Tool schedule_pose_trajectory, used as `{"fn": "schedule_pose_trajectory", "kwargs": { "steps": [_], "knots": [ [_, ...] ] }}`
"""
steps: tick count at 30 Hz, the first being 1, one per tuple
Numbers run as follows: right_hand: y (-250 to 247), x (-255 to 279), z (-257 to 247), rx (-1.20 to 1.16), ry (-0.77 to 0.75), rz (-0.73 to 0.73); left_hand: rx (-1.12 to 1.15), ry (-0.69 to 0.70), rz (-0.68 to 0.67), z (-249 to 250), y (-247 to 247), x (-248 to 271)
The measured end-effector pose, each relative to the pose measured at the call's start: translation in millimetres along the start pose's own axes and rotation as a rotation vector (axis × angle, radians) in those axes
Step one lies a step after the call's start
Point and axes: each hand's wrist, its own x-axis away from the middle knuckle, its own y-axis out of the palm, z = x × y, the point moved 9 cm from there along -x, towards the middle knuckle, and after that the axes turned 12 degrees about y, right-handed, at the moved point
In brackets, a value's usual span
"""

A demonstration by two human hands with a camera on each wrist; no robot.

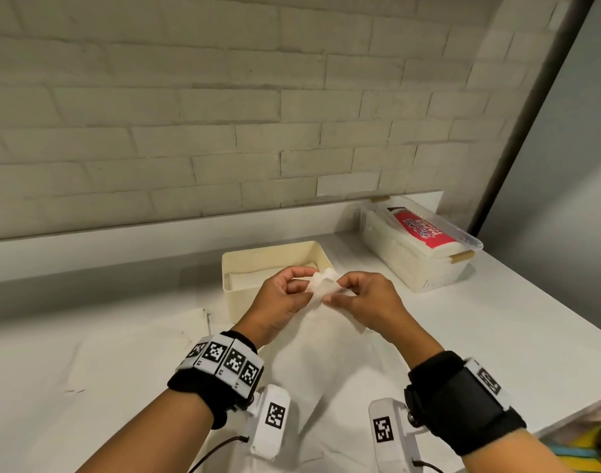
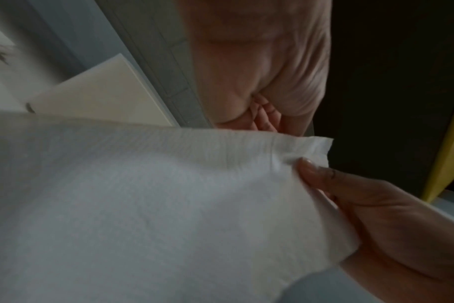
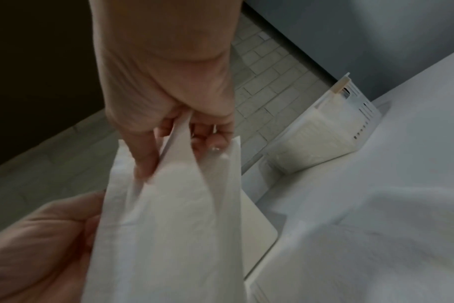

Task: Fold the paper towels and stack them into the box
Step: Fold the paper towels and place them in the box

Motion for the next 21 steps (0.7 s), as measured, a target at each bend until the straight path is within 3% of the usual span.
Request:
{"fn": "schedule_pose_trajectory", "kwargs": {
  "steps": [3, 8, 12, 18, 21],
  "knots": [
    [-4, -4, 4, -0.024, 0.011, 0.050, 0.020, -0.006, 0.002, 1, 2, 1],
    [-2, -8, 5, -0.056, -0.005, -0.005, 0.050, -0.009, -0.005, 3, 8, 2],
    [-9, -8, 3, -0.088, -0.056, 0.069, 0.079, -0.029, 0.032, 3, 11, 2],
    [-22, 10, -14, 0.114, -0.371, 0.365, 0.078, -0.101, 0.148, -13, 2, 3],
    [-14, 18, -20, 0.213, -0.446, 0.278, 0.079, -0.088, 0.211, -11, -6, 2]
  ]
}}
